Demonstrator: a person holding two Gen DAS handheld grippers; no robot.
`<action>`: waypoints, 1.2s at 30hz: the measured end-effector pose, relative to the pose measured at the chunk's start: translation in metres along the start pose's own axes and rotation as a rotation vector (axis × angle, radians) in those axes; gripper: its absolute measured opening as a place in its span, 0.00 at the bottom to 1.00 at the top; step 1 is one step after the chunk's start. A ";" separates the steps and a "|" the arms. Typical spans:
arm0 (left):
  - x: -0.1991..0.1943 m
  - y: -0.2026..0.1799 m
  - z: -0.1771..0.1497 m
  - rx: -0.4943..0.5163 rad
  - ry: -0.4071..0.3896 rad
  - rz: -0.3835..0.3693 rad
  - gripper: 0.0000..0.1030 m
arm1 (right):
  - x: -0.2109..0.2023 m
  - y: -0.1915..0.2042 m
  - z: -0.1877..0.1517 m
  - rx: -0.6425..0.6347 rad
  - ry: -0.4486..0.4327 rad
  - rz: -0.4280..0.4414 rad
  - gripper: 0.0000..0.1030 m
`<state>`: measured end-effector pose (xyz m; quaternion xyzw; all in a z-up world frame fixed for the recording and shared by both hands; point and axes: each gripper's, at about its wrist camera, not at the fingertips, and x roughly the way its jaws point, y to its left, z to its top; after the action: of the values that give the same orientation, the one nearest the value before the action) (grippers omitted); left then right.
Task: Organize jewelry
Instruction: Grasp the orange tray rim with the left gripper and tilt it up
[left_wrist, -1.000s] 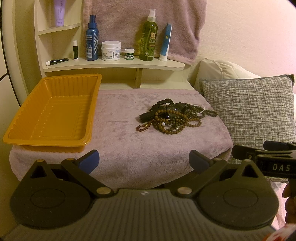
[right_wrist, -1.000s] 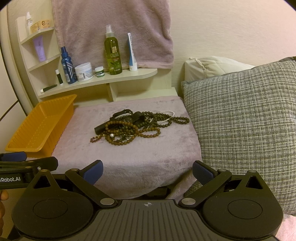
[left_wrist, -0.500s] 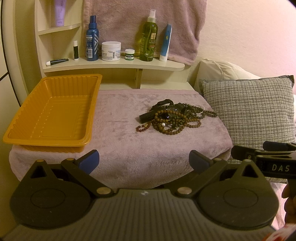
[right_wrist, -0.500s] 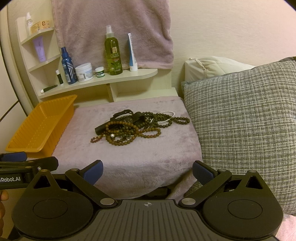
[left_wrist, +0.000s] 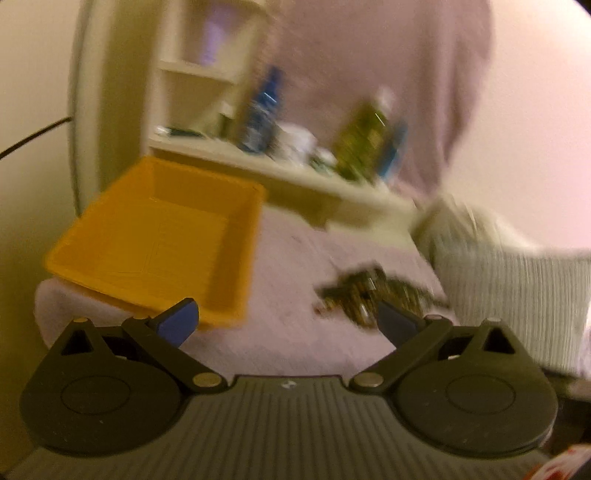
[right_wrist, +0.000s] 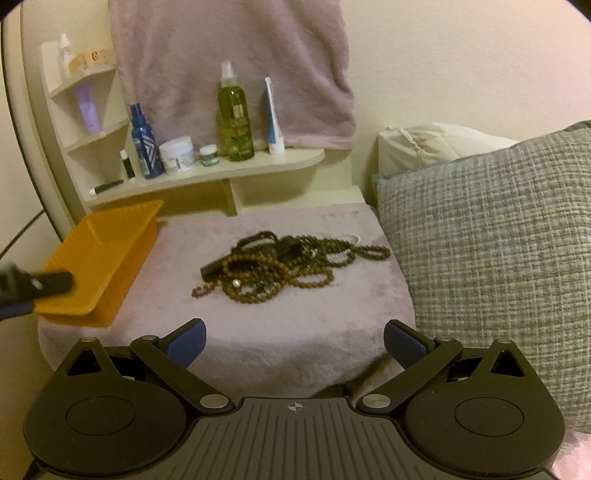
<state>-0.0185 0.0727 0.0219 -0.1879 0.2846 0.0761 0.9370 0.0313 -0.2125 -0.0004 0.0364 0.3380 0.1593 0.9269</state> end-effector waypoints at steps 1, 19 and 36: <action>-0.003 0.013 0.005 -0.040 -0.026 0.005 0.98 | 0.000 0.000 0.000 -0.001 -0.012 0.014 0.99; 0.028 0.202 0.011 -0.310 -0.156 0.132 0.62 | 0.052 0.074 0.017 -0.154 -0.002 0.073 0.99; 0.080 0.229 0.000 -0.471 -0.130 -0.025 0.15 | 0.089 0.121 0.025 -0.252 0.061 0.053 0.99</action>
<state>-0.0095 0.2863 -0.0935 -0.3994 0.1955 0.1405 0.8846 0.0782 -0.0685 -0.0149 -0.0761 0.3423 0.2260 0.9088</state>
